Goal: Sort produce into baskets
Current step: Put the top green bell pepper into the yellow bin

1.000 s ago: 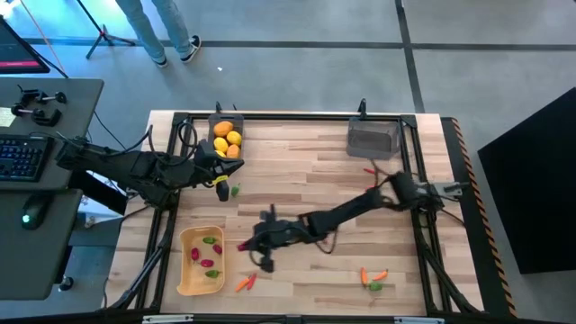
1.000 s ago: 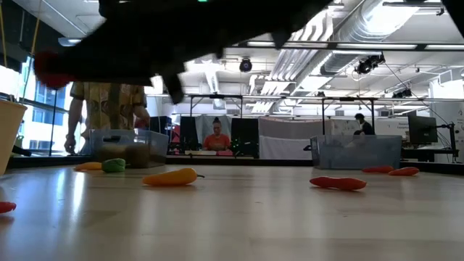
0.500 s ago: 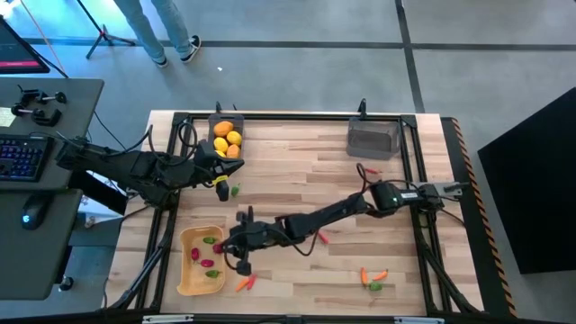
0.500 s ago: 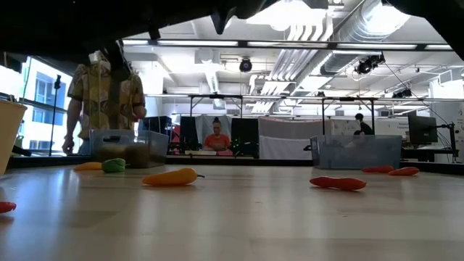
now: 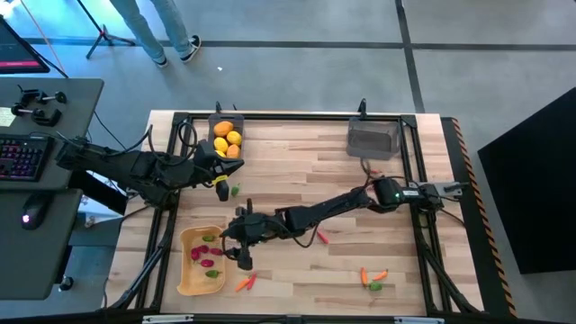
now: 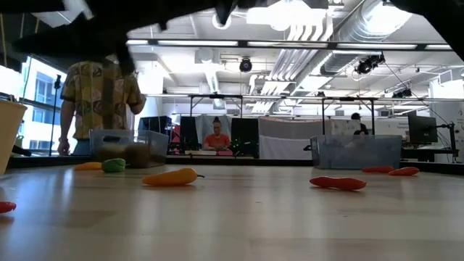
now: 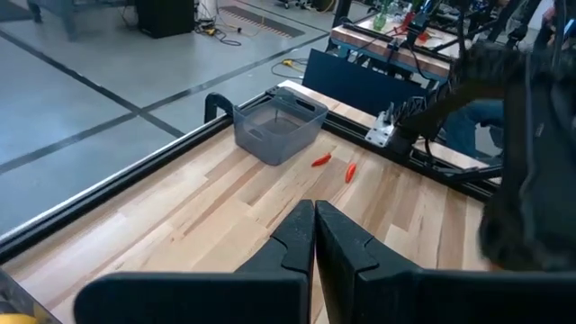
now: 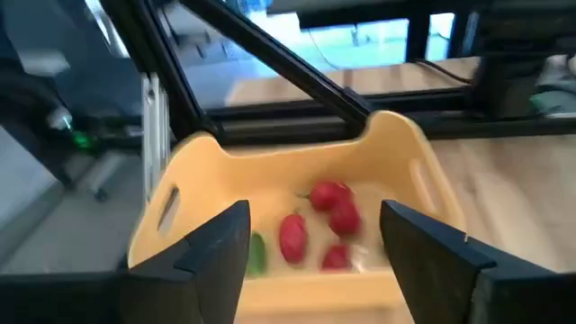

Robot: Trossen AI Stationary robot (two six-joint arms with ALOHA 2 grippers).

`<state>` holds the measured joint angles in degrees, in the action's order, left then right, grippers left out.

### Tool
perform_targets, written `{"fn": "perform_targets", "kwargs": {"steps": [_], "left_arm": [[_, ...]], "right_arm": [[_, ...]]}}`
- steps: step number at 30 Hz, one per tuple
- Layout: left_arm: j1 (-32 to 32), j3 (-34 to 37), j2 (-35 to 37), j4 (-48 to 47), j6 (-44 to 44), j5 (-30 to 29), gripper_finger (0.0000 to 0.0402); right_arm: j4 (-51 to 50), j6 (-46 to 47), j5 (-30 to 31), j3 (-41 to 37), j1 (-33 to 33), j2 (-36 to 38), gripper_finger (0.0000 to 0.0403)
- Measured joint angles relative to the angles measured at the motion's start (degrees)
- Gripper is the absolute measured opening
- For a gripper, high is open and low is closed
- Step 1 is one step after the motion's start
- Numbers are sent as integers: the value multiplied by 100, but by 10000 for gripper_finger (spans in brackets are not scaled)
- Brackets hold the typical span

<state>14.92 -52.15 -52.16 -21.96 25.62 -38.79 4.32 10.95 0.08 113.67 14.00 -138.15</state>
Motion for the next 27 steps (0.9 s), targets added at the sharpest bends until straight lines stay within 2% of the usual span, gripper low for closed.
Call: {"fn": "perform_targets", "kwargs": {"steps": [6,10,14,17,19,23,27], "left_arm": [[0,-1,74,-4,-1,-341,0],[-2,-3,211,-5,71,-358,0],[9,-9,330,-31,264,-218,0],[4,-10,273,-430,828,1,4],[-60,-10,85,-833,1112,164,19],[-438,-5,-470,-1269,1702,828,79],[-817,-5,-1095,-2094,2200,1287,149]], "right_arm": [[-2738,-1108,46,-43,-256,806,230],[-3844,-1247,-25,-924,-363,1423,216],[-3770,-723,-154,-3001,-358,2584,201],[-3166,363,-211,-4356,-295,3728,195],[-2728,1170,-147,-4971,-230,4481,193],[-2053,2395,693,-5763,12,5723,193],[-1814,2958,1792,-6091,255,6573,193]]}}
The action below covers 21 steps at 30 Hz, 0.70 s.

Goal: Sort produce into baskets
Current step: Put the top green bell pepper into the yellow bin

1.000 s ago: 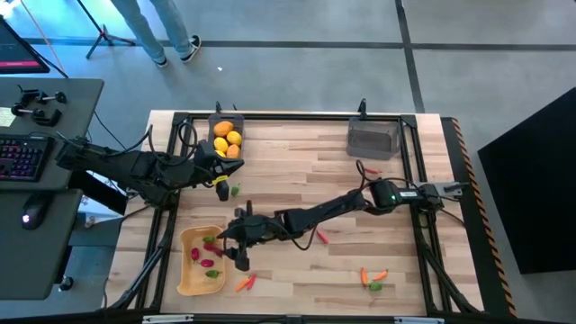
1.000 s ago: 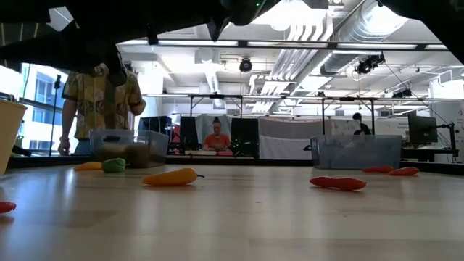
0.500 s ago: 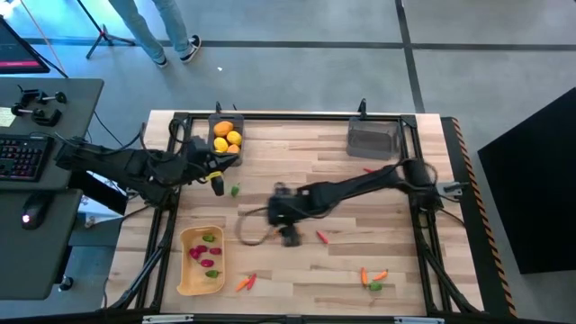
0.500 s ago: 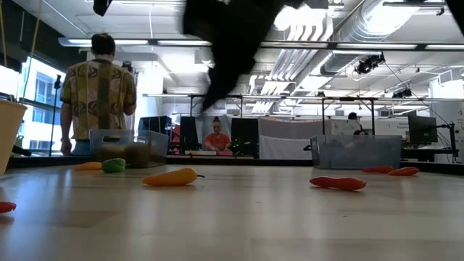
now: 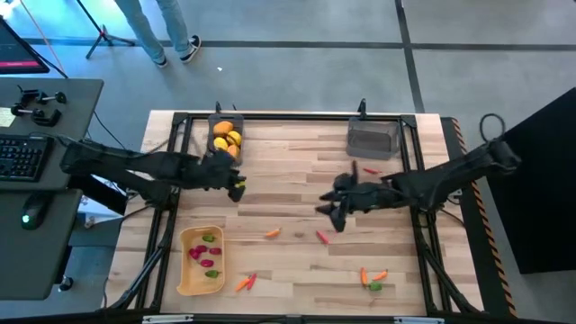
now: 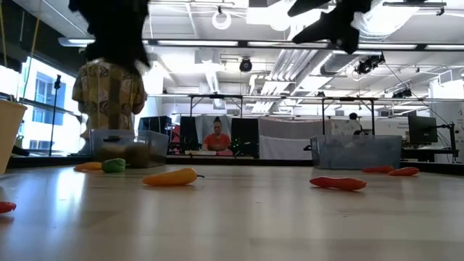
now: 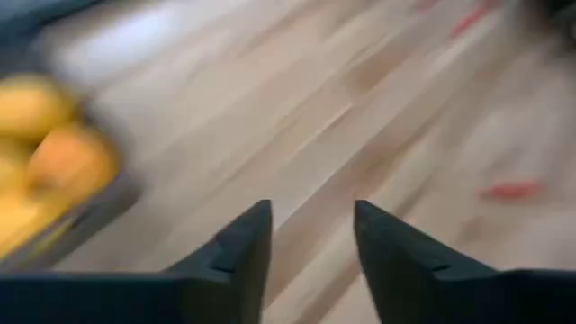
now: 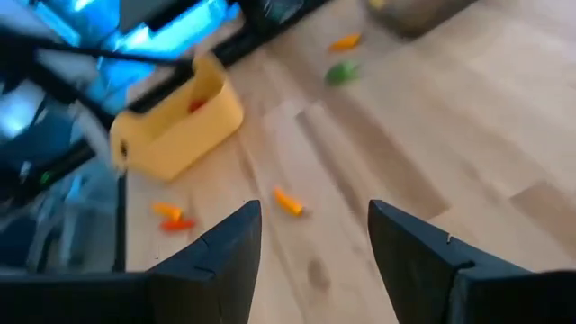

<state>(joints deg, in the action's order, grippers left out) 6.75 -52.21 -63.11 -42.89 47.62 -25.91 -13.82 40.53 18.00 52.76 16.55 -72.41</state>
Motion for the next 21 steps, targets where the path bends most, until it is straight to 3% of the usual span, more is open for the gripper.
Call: {"fn": "perform_targets", "kwargs": {"steps": [6,16,21], "left_arm": [[-383,4,-1126,-1286,803,162,212],[-861,2,-2520,-638,320,617,225],[-884,401,-2379,-110,319,924,225]], "right_arm": [[-126,0,758,-123,108,491,193],[-160,-46,764,-122,-55,352,193],[-180,22,697,-121,-4,302,193]]}}
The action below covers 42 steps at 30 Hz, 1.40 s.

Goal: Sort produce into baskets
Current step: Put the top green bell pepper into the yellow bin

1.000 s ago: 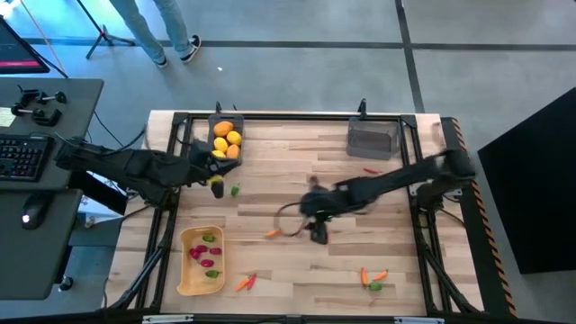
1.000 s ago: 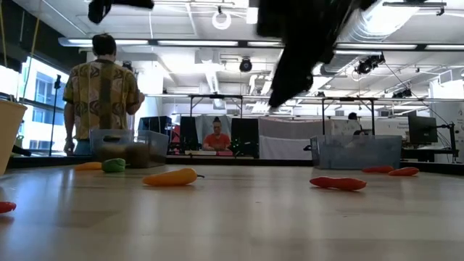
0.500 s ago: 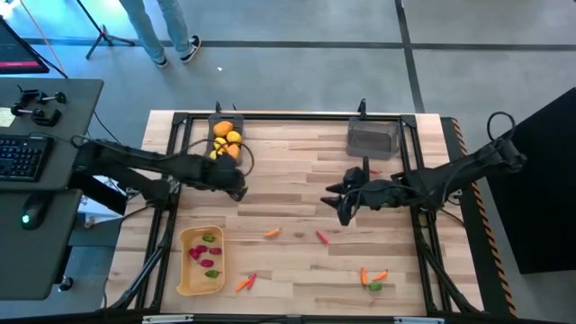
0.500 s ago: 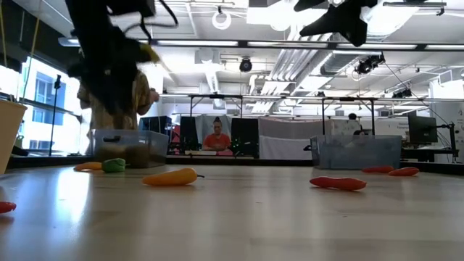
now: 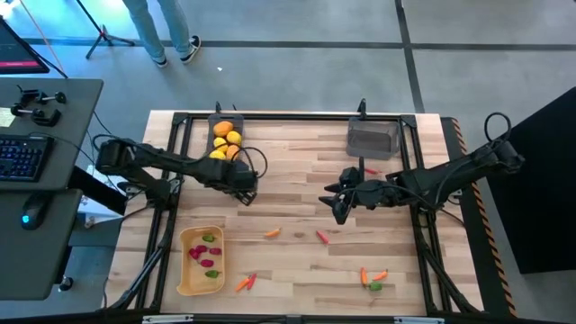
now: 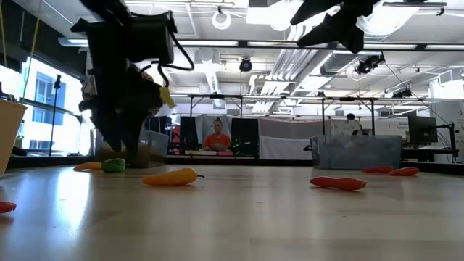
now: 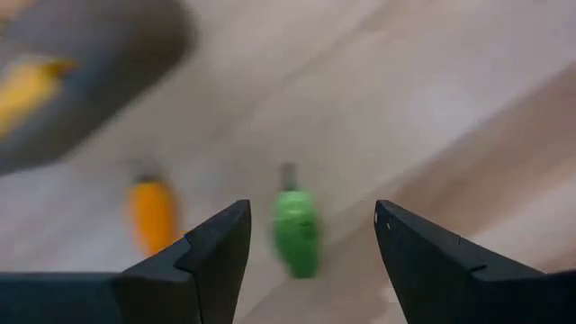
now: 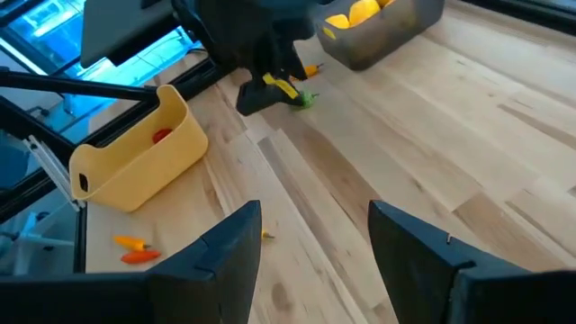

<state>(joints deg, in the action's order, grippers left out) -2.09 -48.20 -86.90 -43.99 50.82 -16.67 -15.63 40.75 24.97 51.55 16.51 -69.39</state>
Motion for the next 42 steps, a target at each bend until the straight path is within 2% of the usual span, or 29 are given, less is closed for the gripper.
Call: {"fn": "perform_targets", "kwargs": {"steps": [3,9,15,20,26,30,36,40,42], "left_arm": [[-34,526,383,793,225,257,225],[-89,1033,852,787,653,1,225],[-133,1157,700,1524,408,398,225],[-133,1184,317,1551,494,320,225],[4,1173,215,1640,442,211,218],[77,1175,228,1561,114,221,182],[98,1158,391,1186,-351,384,89],[49,953,805,892,-591,368,27],[52,815,1133,708,-600,352,12]], "right_arm": [[3,41,-1,0,38,-38,193],[-1,145,44,0,86,-43,193],[18,145,143,0,86,-43,193],[41,216,164,0,79,-43,193],[43,295,166,0,79,-43,193],[43,295,170,0,79,-43,193],[41,295,179,0,79,-43,193],[41,296,182,0,79,-43,193],[25,295,204,0,79,-43,193]]}}
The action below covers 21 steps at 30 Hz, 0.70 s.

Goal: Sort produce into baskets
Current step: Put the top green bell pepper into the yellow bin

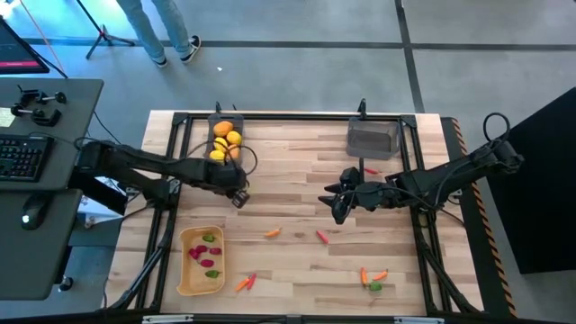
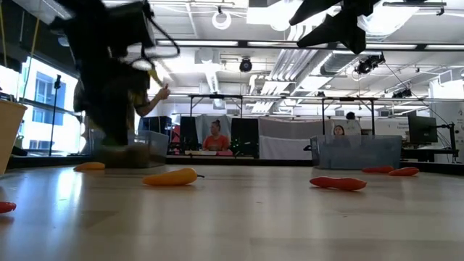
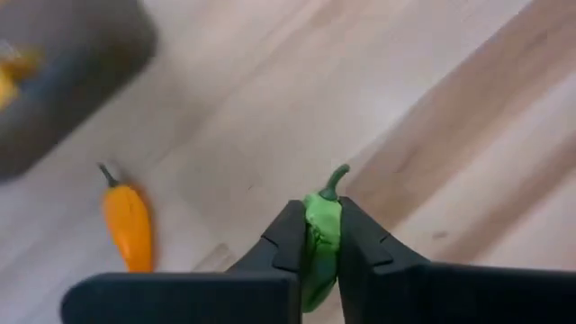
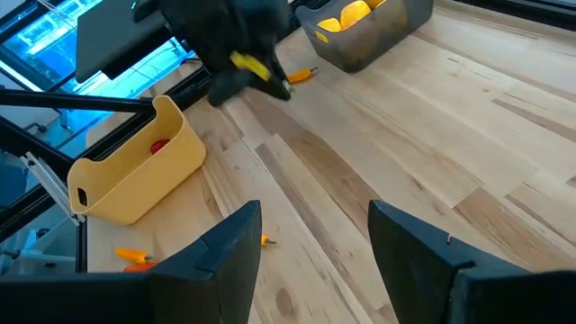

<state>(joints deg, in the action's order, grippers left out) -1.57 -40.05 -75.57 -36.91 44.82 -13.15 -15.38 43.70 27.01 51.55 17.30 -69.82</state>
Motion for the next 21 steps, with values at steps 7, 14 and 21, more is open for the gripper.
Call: {"fn": "perform_targets", "kwargs": {"steps": [7,14,21], "left_arm": [[1053,-378,1641,-142,395,753,26],[3410,-403,2268,-482,1895,791,25],[4997,-400,1523,-537,2981,715,59]], "right_arm": [[-76,0,2,0,0,0,193],[-309,131,3,0,0,0,193],[-359,128,4,0,0,0,193]]}}
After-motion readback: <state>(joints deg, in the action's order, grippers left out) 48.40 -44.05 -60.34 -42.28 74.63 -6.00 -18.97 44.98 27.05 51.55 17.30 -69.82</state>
